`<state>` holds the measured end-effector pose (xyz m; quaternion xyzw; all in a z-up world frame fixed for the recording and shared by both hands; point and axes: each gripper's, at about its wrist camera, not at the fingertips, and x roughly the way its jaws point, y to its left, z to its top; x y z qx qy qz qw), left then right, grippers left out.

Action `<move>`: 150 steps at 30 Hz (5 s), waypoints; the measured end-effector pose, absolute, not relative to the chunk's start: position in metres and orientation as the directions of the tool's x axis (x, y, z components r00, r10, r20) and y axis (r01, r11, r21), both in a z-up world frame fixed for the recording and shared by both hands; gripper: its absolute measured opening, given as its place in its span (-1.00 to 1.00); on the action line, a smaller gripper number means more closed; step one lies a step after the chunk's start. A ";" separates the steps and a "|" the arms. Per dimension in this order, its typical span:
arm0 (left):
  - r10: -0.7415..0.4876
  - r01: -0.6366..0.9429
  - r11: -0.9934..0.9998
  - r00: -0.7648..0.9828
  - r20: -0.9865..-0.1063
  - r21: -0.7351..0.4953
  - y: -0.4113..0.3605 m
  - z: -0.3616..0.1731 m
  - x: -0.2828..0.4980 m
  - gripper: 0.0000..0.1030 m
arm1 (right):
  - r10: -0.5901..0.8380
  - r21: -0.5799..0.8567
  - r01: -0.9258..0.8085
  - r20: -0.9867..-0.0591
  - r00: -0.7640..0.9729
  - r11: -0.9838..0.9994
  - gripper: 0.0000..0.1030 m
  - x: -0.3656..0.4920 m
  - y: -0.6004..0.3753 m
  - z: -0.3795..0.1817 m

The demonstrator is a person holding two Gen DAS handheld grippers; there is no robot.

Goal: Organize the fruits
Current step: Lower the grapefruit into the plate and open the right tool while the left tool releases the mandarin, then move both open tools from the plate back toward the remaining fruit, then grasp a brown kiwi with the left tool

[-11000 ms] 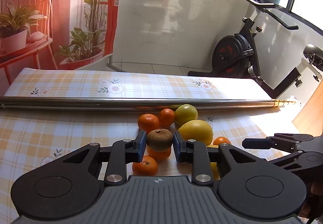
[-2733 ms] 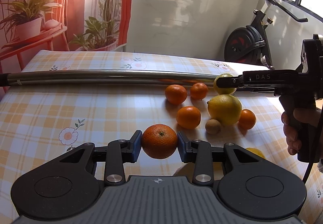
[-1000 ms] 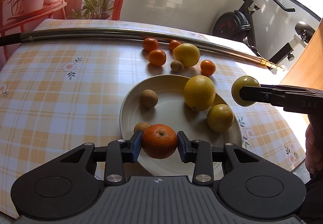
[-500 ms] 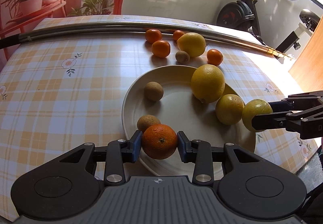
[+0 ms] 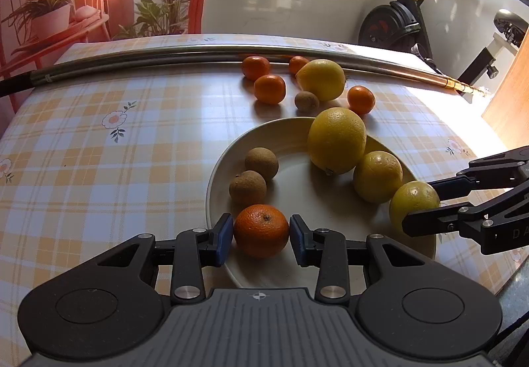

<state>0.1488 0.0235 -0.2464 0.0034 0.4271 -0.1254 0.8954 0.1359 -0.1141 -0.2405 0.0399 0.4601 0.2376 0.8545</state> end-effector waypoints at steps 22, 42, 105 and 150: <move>-0.212 0.233 0.969 0.630 -0.747 -0.079 0.022 -0.247 0.160 -0.23 | 0.372 0.183 -0.379 -0.771 0.517 0.907 -0.13 0.153 -0.104 -0.244; -0.162 0.158 0.985 0.732 -0.662 -0.066 0.022 -0.223 0.128 0.22 | 0.321 0.193 -0.259 -0.644 0.694 0.946 -0.02 0.124 -0.135 -0.225; -0.359 0.400 0.908 0.596 -0.718 -0.122 -0.035 -0.223 0.275 -0.11 | 0.214 0.245 -0.090 -0.546 0.810 0.965 -0.01 0.210 -0.199 -0.223; -0.314 0.449 0.893 0.571 -0.759 -0.031 -0.050 -0.237 0.274 -0.40 | 0.261 0.191 -0.179 -0.662 0.702 0.965 -0.02 0.245 -0.179 -0.267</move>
